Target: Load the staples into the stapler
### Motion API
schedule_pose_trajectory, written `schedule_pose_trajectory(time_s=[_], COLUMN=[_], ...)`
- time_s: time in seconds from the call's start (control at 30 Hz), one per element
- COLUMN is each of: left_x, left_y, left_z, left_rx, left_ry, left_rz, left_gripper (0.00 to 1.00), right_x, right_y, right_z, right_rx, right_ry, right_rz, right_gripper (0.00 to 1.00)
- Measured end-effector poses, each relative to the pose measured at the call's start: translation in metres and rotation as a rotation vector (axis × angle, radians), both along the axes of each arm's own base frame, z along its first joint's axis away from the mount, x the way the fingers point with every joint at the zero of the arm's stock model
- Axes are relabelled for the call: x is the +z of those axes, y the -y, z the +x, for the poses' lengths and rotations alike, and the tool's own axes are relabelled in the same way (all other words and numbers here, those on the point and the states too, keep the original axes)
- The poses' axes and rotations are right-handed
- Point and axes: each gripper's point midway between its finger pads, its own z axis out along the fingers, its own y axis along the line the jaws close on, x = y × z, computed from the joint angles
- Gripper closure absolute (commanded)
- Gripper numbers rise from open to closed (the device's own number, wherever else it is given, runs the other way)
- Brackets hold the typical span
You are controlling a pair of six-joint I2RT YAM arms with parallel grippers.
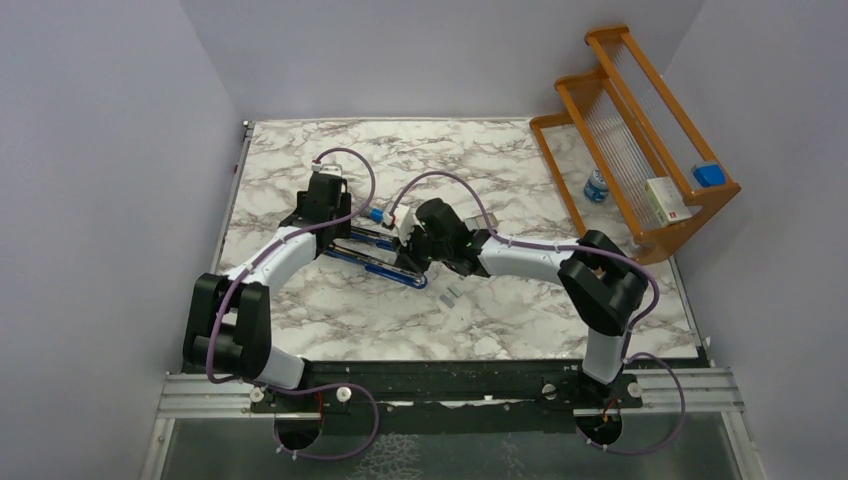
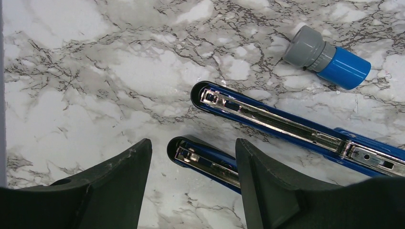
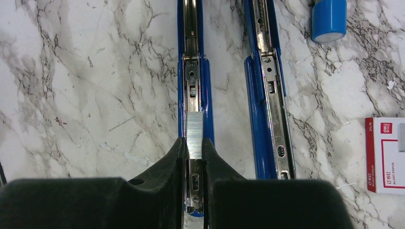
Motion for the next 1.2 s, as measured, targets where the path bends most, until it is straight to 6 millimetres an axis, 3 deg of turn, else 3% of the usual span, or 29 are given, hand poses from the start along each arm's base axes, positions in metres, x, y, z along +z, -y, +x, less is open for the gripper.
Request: schedule_pose_trajectory(time_s=[0.2, 0.5, 1.2], left_x=[-0.001, -0.001, -0.002], left_y=[0.001, 0.000, 0.003], left_z=[0.000, 0.000, 0.000], left_rx=[-0.003, -0.002, -0.015], left_ry=[-0.003, -0.004, -0.007], left_rz=[-0.003, -0.007, -0.021], left_gripper=[0.34, 0.34, 0.34], right_x=[0.000, -0.015, -0.014], right_y=[0.000, 0.001, 0.000], right_z=[0.002, -0.002, -0.001], right_rx=[-0.010, -0.011, -0.012], right_ry=[0.004, -0.017, -0.019], right_rz=[-0.008, -0.045, -0.052], right_gripper=[0.99, 0.99, 0.99])
